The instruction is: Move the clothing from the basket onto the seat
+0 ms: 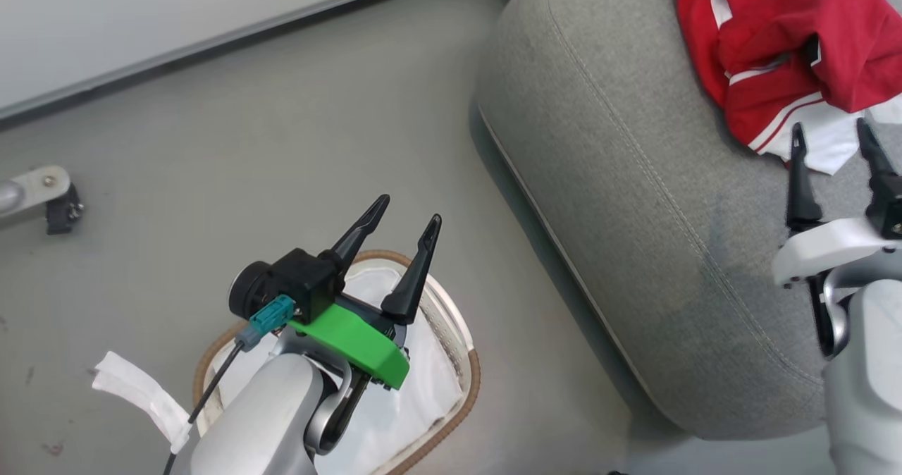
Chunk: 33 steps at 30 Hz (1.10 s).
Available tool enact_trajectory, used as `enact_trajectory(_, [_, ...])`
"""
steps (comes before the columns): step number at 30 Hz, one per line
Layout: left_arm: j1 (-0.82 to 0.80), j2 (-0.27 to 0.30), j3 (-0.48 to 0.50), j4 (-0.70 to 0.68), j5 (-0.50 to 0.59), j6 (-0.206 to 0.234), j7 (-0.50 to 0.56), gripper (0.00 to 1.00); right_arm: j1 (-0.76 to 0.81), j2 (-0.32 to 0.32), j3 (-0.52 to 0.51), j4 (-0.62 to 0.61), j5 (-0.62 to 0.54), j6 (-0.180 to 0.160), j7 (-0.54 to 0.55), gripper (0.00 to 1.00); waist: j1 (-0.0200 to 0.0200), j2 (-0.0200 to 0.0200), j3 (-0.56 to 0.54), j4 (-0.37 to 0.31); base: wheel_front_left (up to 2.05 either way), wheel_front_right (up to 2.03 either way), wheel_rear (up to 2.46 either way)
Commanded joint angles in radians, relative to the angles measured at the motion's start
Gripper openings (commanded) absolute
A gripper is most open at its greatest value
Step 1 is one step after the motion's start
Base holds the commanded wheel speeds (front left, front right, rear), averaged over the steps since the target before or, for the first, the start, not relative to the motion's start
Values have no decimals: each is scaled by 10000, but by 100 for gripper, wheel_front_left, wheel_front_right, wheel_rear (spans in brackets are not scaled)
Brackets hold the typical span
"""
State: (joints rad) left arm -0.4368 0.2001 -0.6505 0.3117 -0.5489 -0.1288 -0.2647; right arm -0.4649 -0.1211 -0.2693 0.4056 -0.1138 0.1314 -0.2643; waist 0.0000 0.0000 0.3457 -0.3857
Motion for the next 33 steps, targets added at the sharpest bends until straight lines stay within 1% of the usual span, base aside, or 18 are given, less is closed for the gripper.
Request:
enact_trajectory(1, [226, -81, 120, -74, 150, -33, 9, 100, 280, 81, 168, -134, 203, -14, -2, 100, 0, 0, -513, 361, 0, 0, 0])
enact_trajectory(6, [624, -280, 593, -242, 546, -33, 7, 100, 671, 333, 801, -691, 828, -14, -2, 100, 0, 0, -929, 820, 0, 0, 0])
enact_trajectory(12, [1174, -561, 1334, -228, 892, -33, 9, 100, 1050, 536, 1316, -834, 1098, -14, -2, 100, 0, 0, -1369, 1428, 0, 0, 0])
enact_trajectory(15, [1478, -751, 1912, -188, 948, -33, 7, 100, 1213, 597, 1409, -855, 1143, -14, -2, 100, 0, 0, -1514, 1751, 0, 0, 0])
enact_trajectory(18, [1723, -815, 2385, -66, 1138, -33, 9, 100, 1335, 626, 1527, -821, 1145, -14, -2, 100, 0, 0, -1622, 2099, 0, 0, 0])
enact_trajectory(24, [2250, -1042, 3629, 241, 1708, -33, 7, 100, 1683, 668, 1760, -752, 1150, -14, -2, 100, 0, 0, -1897, 2738, 0, 0, 0])
enact_trajectory(33, [3133, -1345, 5250, 362, 2411, -33, 7, 100, 2253, 680, 2154, -601, 1432, -15, -2, 100, 0, 0, -2419, 3288, 0, 0, 0])
